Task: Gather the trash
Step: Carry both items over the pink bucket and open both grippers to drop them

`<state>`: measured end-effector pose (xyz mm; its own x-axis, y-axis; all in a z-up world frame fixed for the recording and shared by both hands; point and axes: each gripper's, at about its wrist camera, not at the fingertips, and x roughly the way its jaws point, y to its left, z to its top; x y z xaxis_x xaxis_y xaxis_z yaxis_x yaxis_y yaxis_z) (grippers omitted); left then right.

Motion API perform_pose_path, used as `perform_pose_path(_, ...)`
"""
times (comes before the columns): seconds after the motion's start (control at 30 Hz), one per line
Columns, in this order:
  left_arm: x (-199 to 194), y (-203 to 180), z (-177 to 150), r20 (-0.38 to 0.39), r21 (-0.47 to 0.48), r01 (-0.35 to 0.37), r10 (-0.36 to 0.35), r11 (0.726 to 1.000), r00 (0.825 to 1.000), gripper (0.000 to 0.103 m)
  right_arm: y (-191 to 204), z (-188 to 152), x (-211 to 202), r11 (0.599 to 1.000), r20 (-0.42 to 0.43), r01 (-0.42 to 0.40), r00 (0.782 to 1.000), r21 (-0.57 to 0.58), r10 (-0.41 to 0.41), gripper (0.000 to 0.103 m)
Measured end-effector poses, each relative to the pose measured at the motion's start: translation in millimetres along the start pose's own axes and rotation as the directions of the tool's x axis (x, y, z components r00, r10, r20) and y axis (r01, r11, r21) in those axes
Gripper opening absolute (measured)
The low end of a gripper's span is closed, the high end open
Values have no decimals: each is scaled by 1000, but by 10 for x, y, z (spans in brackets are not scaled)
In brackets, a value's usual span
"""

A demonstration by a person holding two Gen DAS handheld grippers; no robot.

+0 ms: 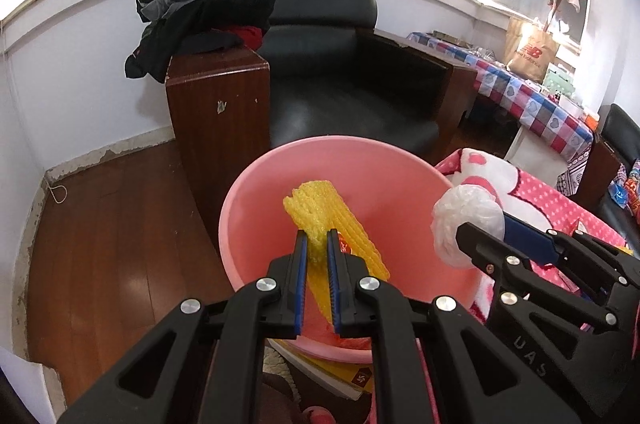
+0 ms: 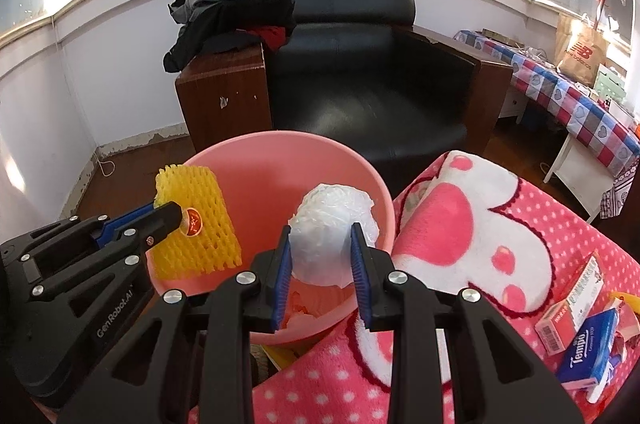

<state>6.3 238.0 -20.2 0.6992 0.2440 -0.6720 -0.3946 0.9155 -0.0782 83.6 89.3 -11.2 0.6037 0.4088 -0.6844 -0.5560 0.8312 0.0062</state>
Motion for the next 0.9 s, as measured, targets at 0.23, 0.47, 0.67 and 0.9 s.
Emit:
perform_pose_path(0.23, 139, 31, -25, -37, 0, -9, 9, 1000, 999, 9, 22, -28, 128, 1000, -21, 2, 1000, -6, -3, 28)
perform_pose_path(0.47, 238, 93, -61, -76, -14, -7, 6, 1000, 997, 11, -2, -46, 206, 1000, -43, -4, 999, 13, 4, 29)
perform_pose_path(0.67, 225, 107, -58, -72, -25, -13, 11, 1000, 997, 38, -32, -53, 210, 998, -49, -45, 998, 35, 46, 44)
perform_pose_path(0.9, 126, 97, -31, -53, -31, -10, 9, 999, 999, 38, -92, -92, 92, 998, -41, -38, 998, 51, 40, 44)
